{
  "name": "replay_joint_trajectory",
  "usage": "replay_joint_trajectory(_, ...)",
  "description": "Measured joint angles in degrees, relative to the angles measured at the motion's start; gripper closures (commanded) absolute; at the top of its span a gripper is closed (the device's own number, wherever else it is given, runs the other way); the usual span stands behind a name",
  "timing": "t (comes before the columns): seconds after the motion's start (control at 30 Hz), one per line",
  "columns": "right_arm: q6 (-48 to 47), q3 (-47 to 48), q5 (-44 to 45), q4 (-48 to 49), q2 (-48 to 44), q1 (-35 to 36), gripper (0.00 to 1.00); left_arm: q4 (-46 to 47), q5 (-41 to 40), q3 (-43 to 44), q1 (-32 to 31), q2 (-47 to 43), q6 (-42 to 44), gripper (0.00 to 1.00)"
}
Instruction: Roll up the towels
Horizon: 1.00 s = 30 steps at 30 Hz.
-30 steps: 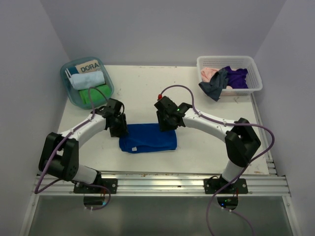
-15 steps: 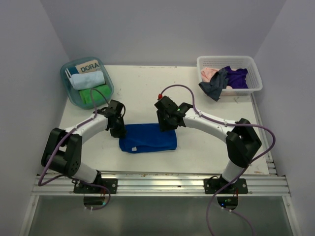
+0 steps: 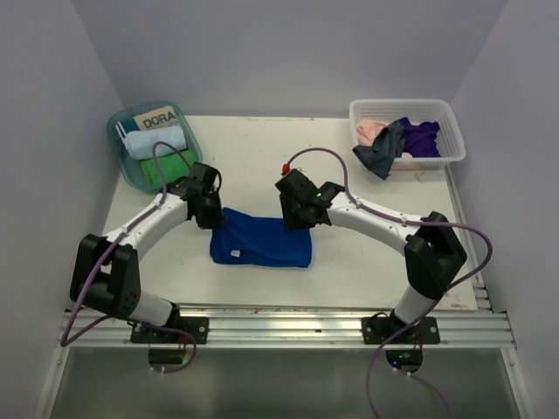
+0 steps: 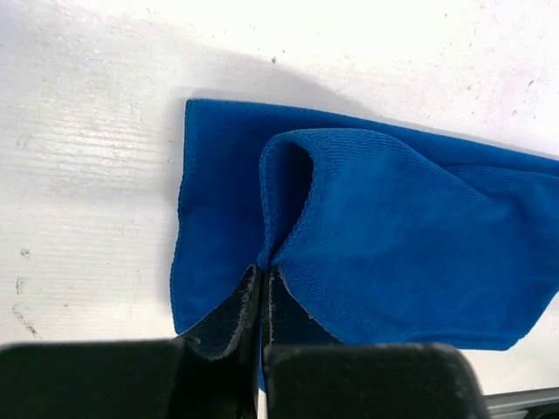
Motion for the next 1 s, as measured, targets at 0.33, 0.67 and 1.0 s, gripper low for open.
replay_joint_trajectory(0.33, -0.09, 0.04, 0.85, 1.33, 1.20, -0.37, 0.68, -1.97, -4.50, 0.85, 0.02, 2.60, 0.04, 0.83)
replay_joint_trajectory(0.67, -1.44, 0.39, 1.77, 1.44, 6.95, -3.08, 0.80, -2.80, -10.56, -0.63, -0.20, 1.75, -2.89, 0.65)
replay_joint_trajectory(1.0, -4.17, 1.60, 2.64, 2.12, 10.36, -5.14, 0.84, 0.09, -7.63, -4.72, -3.85, -2.78, -2.75, 0.70)
